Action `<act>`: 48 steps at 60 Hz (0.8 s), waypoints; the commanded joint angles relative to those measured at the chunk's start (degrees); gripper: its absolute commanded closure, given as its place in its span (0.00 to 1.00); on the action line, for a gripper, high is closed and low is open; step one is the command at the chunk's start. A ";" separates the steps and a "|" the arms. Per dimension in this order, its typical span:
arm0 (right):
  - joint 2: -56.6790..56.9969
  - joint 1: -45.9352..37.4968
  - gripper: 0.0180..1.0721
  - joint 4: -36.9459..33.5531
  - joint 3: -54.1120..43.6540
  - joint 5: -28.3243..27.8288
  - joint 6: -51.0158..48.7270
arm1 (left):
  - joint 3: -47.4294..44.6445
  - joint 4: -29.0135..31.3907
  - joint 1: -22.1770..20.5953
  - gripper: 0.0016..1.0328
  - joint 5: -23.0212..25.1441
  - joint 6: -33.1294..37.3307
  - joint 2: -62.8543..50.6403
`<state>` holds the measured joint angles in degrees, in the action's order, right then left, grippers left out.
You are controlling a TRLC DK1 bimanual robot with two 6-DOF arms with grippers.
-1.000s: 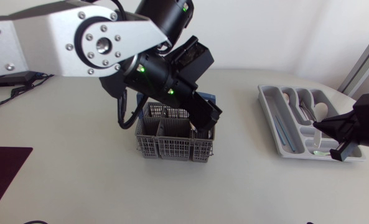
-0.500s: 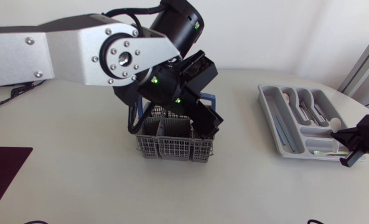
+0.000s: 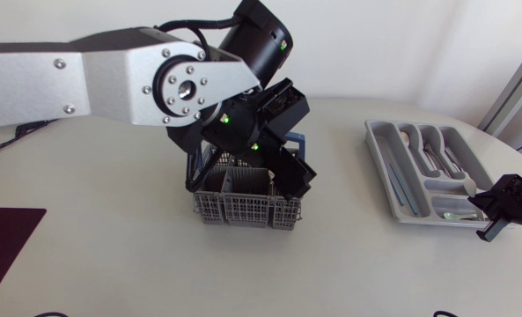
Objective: Sort the cutlery from the basket into the organizer compartments.
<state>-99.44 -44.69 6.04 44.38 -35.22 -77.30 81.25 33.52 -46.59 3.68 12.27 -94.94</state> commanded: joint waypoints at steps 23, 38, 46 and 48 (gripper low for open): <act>0.21 1.53 0.67 -0.33 -3.16 3.05 -3.91 | -1.01 0.94 -0.96 0.12 -1.75 0.47 -1.30; 4.87 1.18 0.60 -1.47 -4.57 2.53 -3.56 | -1.10 1.20 -0.96 0.13 -2.01 0.47 -1.30; 7.86 1.18 0.49 -1.65 -4.57 1.82 -0.84 | -0.83 1.20 -1.05 0.13 -2.01 0.38 -1.48; 8.91 1.18 0.45 -1.74 -4.48 1.47 0.39 | -0.66 1.20 -1.14 0.13 -2.01 0.38 -1.66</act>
<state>-92.97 -43.55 4.91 41.01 -33.12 -78.70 81.25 34.02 -47.07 2.22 12.27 -95.18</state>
